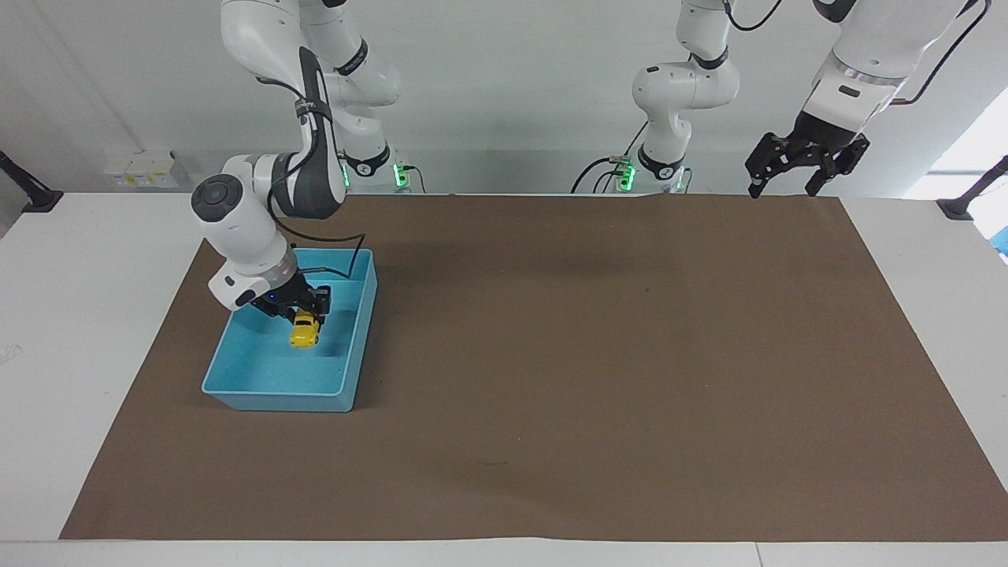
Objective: Wind up and store yellow beetle car
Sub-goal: 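Open the right gripper to release the car in the bin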
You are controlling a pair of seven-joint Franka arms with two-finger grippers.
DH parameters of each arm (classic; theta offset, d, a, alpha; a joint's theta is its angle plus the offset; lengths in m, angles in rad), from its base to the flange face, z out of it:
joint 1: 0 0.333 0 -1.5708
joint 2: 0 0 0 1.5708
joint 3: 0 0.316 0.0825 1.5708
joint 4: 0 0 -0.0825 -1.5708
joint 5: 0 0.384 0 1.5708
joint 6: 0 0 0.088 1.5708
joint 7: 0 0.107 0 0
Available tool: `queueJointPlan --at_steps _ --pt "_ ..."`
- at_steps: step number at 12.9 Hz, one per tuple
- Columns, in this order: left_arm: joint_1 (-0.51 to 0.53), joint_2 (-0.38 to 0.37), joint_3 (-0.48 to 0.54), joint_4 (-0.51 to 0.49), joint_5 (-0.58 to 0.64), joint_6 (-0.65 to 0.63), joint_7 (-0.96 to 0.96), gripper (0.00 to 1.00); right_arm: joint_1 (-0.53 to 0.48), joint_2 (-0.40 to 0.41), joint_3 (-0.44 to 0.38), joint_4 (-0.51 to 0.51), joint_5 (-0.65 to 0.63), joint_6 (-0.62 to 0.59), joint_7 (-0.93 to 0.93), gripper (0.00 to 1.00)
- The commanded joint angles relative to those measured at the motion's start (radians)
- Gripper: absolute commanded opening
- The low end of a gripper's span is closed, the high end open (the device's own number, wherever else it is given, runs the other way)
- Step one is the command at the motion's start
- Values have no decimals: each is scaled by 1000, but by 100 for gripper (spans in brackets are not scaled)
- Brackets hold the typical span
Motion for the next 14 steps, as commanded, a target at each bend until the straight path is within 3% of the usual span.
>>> queueJointPlan --at_steps 1,6,7,8,9,14 --pt "5 -17 3 -7 -12 -15 7 100 -11 -14 5 -71 -2 67 -29 0" --pt "5 -17 3 -7 -12 -15 7 100 -14 -17 4 -155 -1 155 -17 0" --pt "5 -17 3 -7 -12 -15 7 100 -16 -17 5 -155 1 153 -17 11" --pt "5 -17 3 -7 -14 -15 7 100 -14 -16 4 -152 1 154 -7 61" --pt "5 -17 3 -7 -12 -15 7 100 -16 -16 4 -148 -1 154 -23 100" --pt "5 -17 3 -7 -12 -15 7 100 -10 -26 4 -60 -1 98 -20 100"
